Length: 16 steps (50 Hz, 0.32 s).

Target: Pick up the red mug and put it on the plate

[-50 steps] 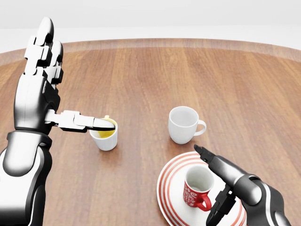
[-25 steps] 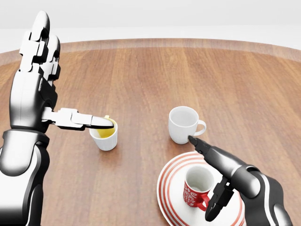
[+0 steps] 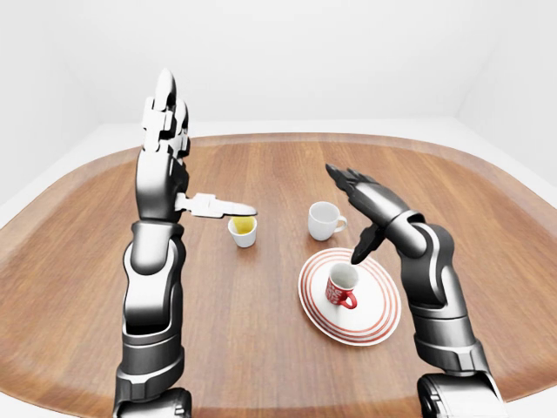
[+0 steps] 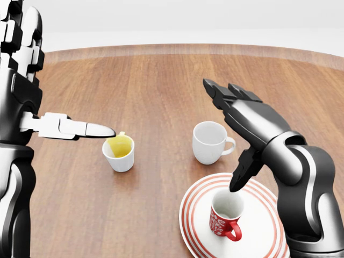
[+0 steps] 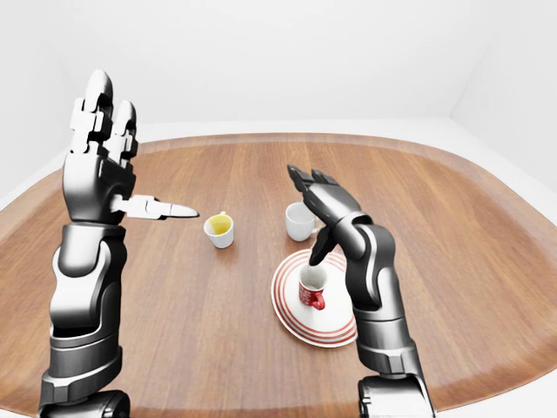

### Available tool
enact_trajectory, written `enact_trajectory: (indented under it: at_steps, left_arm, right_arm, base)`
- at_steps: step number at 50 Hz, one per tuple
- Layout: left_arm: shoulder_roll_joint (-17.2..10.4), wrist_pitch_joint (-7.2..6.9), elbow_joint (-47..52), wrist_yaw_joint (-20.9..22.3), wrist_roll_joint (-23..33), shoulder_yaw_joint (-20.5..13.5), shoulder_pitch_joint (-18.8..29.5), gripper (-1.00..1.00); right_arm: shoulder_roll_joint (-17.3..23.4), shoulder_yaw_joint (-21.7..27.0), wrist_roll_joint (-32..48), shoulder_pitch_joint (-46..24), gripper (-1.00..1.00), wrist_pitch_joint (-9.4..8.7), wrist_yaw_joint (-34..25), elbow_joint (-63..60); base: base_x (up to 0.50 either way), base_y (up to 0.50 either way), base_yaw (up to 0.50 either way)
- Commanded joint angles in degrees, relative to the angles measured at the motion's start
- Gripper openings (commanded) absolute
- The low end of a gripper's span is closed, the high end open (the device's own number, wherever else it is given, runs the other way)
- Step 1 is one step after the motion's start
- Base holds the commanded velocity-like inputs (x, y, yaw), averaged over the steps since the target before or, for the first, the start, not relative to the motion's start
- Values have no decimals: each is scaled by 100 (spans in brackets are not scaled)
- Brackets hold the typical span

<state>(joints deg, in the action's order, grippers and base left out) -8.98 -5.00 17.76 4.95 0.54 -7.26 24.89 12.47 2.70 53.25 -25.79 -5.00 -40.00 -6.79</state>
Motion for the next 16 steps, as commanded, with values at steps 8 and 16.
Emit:
enact_trajectory:
  at_steps: [8, 16]
  left_arm:
    - [-133, 0, 322, -6, -123, -107, 122, 100]
    - [-204, 0, 528, 5, -183, -174, 201, 100]
  right_arm:
    - [177, 142, 93, -1256, 100, 0, 0, -680]
    - [350, 147, -44, -1722, 100, 0, 0, -862]
  base:
    - [0, 0, 0]
    - [0, 0, 0]
